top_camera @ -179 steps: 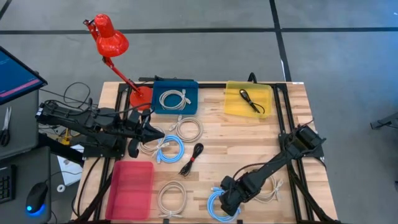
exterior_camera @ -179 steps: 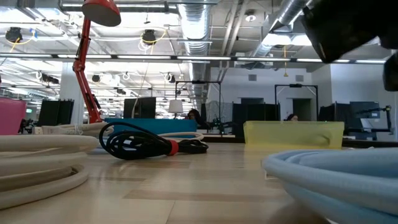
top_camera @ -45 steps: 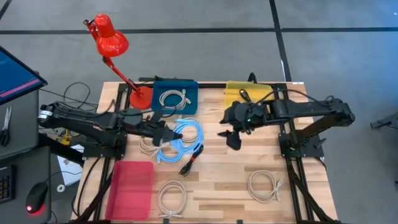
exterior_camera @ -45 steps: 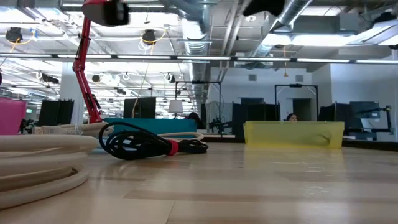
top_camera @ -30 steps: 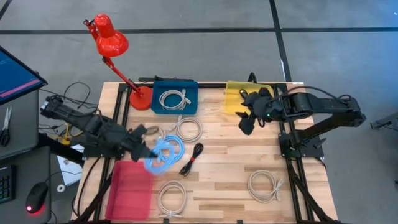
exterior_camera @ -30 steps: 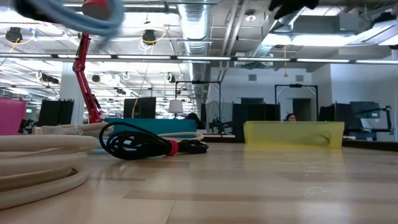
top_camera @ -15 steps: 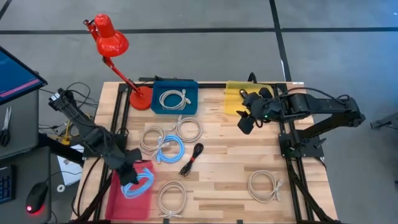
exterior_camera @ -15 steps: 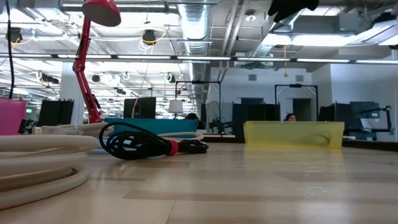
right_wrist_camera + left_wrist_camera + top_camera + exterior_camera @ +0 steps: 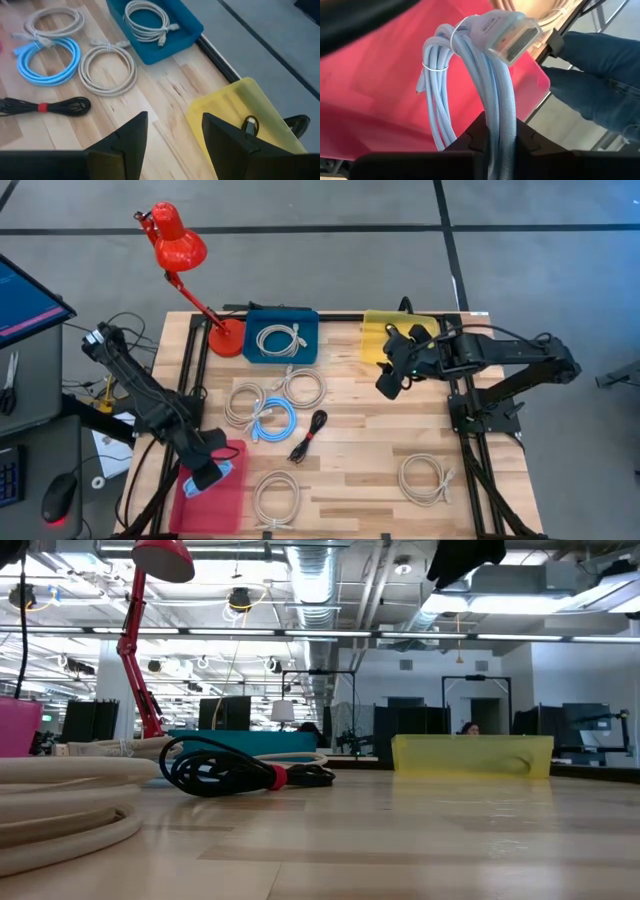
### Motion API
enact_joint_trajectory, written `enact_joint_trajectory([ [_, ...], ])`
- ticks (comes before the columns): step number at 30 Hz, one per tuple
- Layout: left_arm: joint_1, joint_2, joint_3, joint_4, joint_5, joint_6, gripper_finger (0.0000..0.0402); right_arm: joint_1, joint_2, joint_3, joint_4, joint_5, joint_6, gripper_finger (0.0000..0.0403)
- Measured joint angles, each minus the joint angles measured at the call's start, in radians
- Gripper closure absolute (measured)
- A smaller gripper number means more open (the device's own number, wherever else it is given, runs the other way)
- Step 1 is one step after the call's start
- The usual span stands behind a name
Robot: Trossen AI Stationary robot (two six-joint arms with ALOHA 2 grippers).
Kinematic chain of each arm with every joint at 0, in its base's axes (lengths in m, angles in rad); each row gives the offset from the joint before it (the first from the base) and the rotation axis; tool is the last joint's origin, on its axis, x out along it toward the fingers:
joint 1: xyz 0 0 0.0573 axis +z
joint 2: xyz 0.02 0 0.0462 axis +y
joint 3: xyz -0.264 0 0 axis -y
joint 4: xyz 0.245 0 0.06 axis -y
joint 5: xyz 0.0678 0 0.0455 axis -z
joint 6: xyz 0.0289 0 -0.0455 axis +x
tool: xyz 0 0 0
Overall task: Pick & Place USB Port
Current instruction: Put the blue display cable into the red bin
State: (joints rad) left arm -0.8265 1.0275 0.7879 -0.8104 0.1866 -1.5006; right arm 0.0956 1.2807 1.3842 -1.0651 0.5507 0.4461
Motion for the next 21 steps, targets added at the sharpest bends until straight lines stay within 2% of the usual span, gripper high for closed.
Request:
enact_joint_trajectory([
  [10, 0.000, 0.044, 0.000, 0.003, 0.001, 0.003, 0.0367, 0.000, 0.001, -0.001, -0.005, 0.000, 0.000, 0.0230],
  [16, 0.000, 0.046, 0.000, 0.004, 0.002, -0.005, 0.0304, 0.000, 0.001, -0.001, -0.006, -0.001, -0.001, 0.0230],
  [21, 0.000, 0.046, 0.000, -0.020, 0.115, -0.004, 0.0252, 0.000, 0.001, -0.001, -0.032, -0.003, -0.008, 0.0227],
])
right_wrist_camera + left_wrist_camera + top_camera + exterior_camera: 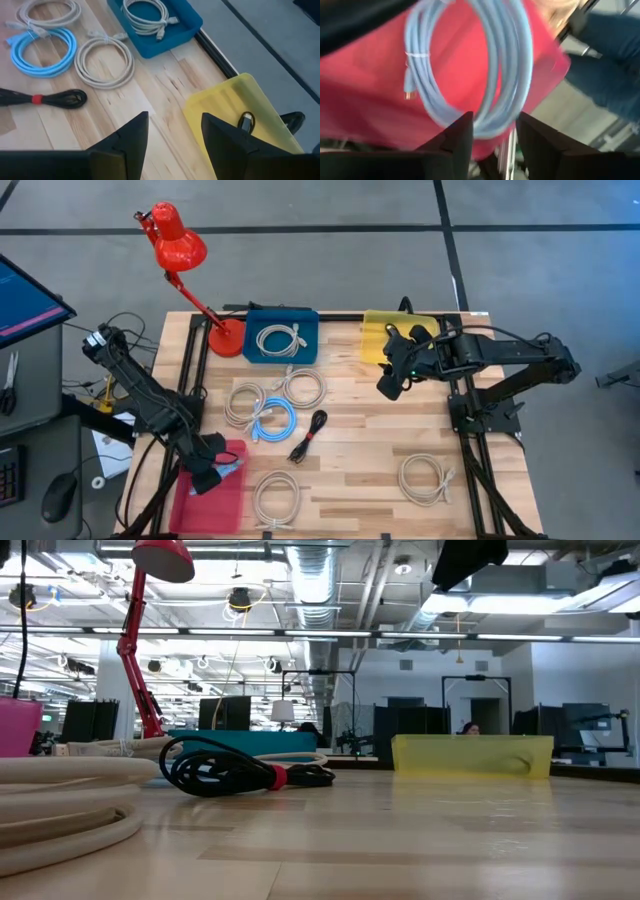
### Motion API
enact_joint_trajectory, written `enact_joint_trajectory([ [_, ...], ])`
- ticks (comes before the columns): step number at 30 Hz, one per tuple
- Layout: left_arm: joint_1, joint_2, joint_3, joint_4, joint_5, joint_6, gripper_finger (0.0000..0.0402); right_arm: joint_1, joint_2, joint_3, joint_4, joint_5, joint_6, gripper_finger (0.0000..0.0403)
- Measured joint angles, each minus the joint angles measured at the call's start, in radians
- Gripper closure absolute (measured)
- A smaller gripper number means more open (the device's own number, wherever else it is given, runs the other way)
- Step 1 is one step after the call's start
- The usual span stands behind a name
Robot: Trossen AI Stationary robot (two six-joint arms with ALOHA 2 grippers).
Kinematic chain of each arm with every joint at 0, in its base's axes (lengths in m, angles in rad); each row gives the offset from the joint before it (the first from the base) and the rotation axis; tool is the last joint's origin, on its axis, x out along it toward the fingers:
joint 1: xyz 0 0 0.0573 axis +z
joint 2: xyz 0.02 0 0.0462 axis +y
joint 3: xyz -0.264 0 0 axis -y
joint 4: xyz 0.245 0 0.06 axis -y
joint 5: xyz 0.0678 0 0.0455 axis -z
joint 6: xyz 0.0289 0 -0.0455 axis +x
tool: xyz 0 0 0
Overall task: Pick & Place USB Port
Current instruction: Put the blue display cable into the red bin, then put the brown display cable into the blue bin
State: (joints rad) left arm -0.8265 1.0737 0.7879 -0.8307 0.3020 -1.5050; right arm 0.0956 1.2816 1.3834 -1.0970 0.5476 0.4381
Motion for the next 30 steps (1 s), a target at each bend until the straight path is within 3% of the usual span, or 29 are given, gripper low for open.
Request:
enact_joint_trajectory([
  [9, 0.000, -0.001, 0.000, -0.010, 0.236, 0.006, 0.0205, 0.000, 0.000, 0.000, -0.047, 0.000, -0.002, 0.0227],
  [15, 0.030, -0.001, 0.000, 0.065, 0.246, 0.007, 0.0223, 0.000, 0.000, 0.000, -0.094, -0.020, -0.002, 0.0227],
  [19, 0.092, -0.001, 0.000, 0.210, 0.184, 0.048, 0.0251, 0.000, 0.000, 0.000, -0.109, -0.060, -0.002, 0.0229],
  [24, 0.187, -0.001, 0.000, 0.417, 0.039, 0.205, 0.0291, 0.000, 0.000, 0.000, -0.112, -0.079, -0.002, 0.0239],
  [30, 0.311, -0.001, 0.000, 0.473, -0.098, 0.399, 0.0338, 0.000, 0.000, 0.000, -0.162, -0.142, -0.002, 0.0257],
])
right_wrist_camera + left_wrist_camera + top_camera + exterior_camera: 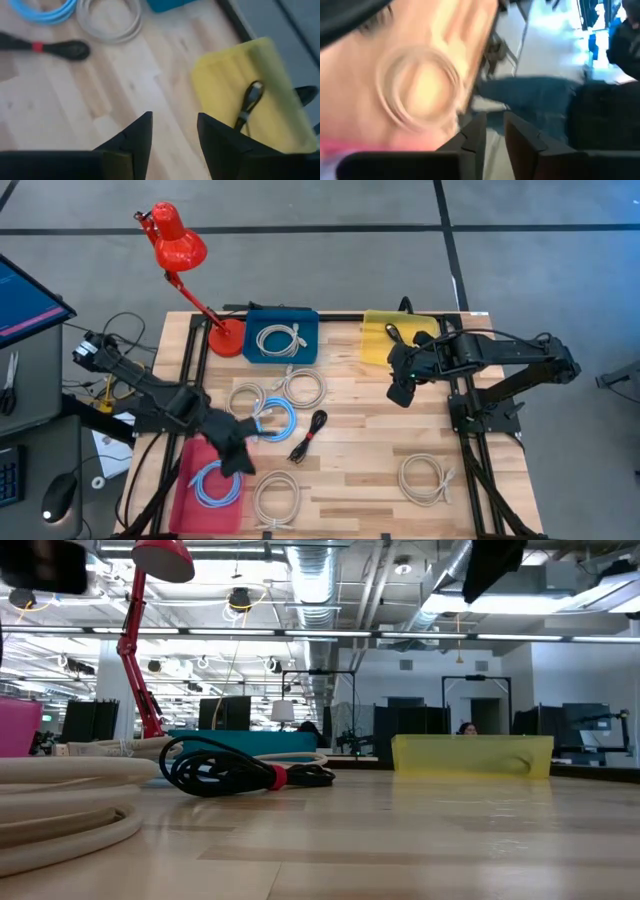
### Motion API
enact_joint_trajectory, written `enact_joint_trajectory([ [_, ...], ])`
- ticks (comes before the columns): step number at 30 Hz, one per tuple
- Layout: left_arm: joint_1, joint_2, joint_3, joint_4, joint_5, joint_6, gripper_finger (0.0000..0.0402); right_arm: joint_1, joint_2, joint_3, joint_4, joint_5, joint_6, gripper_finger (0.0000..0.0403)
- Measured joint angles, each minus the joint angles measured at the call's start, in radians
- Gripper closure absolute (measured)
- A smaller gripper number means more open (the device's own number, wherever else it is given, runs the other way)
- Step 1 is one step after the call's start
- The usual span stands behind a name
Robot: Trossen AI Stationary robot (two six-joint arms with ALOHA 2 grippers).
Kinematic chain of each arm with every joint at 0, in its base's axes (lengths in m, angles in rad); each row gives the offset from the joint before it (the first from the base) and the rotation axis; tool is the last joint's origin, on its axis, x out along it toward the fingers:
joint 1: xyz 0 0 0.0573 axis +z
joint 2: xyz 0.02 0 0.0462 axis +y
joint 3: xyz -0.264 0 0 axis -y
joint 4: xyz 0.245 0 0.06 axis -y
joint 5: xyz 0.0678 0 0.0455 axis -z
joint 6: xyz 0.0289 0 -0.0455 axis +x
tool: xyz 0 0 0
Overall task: Pick & Place USB Port
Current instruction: Put the brown display cable into the blue bin
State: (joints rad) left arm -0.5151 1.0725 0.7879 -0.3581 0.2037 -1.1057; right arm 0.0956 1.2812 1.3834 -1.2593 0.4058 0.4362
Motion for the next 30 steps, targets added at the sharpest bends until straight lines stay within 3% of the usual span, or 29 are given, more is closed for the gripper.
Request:
enact_joint_trajectory([
  [5, 0.087, 0.000, 0.000, 0.003, -0.124, 0.227, 0.0376, 0.006, 0.000, 0.000, -0.017, -0.091, 0.000, 0.0278],
  [12, 0.147, 0.000, 0.000, 0.014, -0.366, 0.457, 0.0396, 0.023, 0.000, 0.000, -0.016, -0.060, 0.010, 0.0301],
  [24, 0.149, -0.151, 0.010, 0.014, -0.542, 0.500, 0.0396, 0.022, -0.001, 0.000, -0.190, -0.071, 0.160, 0.0320],
  [30, 0.149, -0.247, 0.010, 0.020, -0.631, 0.554, 0.0396, 0.029, -0.001, 0.000, -0.303, -0.199, 0.235, 0.0321],
])
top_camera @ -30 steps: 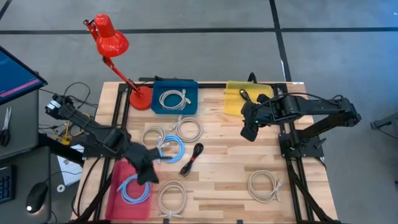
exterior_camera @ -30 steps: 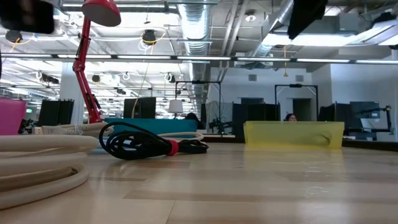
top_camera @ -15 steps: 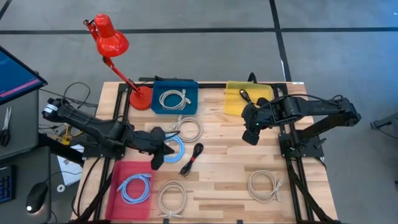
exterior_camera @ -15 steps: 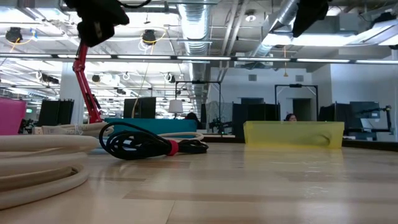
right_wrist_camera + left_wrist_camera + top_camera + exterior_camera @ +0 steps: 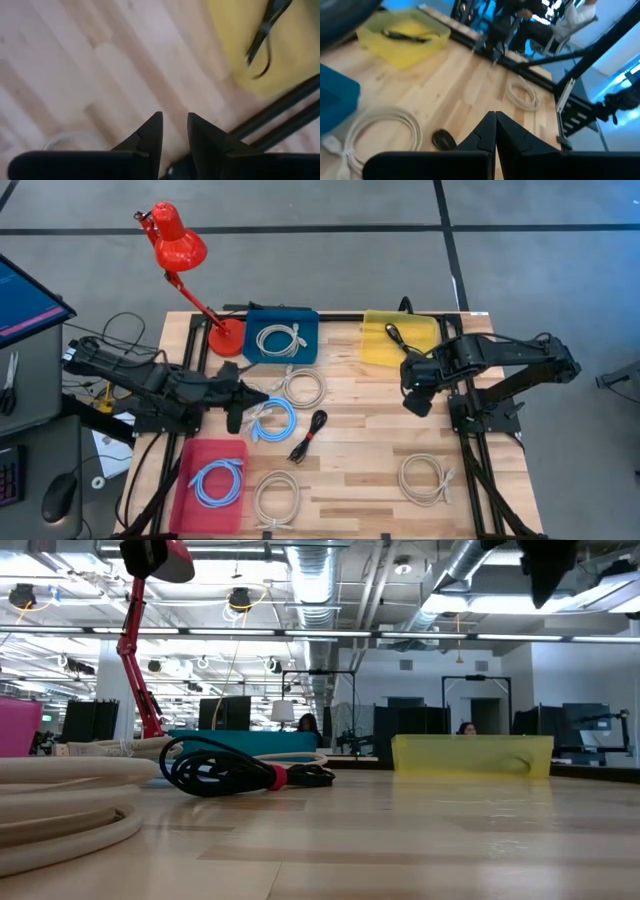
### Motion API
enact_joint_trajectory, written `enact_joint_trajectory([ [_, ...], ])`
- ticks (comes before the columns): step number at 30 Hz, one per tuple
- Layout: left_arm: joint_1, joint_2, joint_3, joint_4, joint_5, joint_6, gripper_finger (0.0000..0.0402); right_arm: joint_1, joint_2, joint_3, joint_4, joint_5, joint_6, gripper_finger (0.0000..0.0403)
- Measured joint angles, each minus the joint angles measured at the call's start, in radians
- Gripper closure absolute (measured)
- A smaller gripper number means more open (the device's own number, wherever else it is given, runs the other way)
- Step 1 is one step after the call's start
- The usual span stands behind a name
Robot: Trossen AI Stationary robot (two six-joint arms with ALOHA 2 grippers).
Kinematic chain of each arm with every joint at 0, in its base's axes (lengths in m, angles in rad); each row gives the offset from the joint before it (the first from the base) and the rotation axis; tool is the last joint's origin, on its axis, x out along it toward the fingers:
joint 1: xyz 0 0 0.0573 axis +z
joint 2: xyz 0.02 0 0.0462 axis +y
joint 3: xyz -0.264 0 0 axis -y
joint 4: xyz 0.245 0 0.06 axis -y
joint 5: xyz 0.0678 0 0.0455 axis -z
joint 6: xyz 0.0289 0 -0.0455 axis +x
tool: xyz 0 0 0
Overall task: Pick & Place USB Port
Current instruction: Put the brown display cable into the blue bin
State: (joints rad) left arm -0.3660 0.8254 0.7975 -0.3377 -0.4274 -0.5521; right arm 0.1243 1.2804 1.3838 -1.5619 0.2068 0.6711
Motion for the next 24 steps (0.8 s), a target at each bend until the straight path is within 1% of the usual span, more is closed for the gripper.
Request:
enact_joint_trajectory([
  [4, 0.000, -0.034, 0.000, 0.003, -0.028, 0.047, 0.0396, 0.029, 0.000, 0.000, -0.009, -0.078, 0.011, 0.0321],
  [6, 0.000, -0.040, 0.000, 0.004, -0.039, 0.055, 0.0396, 0.054, 0.000, 0.000, -0.008, -0.099, 0.011, 0.0321],
  [9, 0.000, -0.041, 0.000, 0.004, -0.044, 0.058, 0.0396, 0.103, 0.000, 0.000, -0.008, -0.097, 0.023, 0.0321],
  [13, 0.000, -0.039, 0.000, 0.003, -0.044, 0.059, 0.0396, 0.161, 0.000, 0.000, -0.009, -0.082, 0.118, 0.0311],
  [16, 0.000, -0.039, 0.000, 0.003, -0.043, 0.059, 0.0396, 0.202, 0.000, -0.010, -0.008, -0.078, 0.183, 0.0292],
  [20, 0.000, -0.039, 0.000, 0.003, -0.043, 0.059, 0.0396, 0.248, 0.000, -0.074, -0.008, -0.080, 0.267, 0.0252],
  [24, 0.000, -0.039, 0.000, 0.003, -0.043, 0.062, 0.0396, 0.304, 0.000, -0.179, 0.025, -0.158, 0.279, 0.0208],
])
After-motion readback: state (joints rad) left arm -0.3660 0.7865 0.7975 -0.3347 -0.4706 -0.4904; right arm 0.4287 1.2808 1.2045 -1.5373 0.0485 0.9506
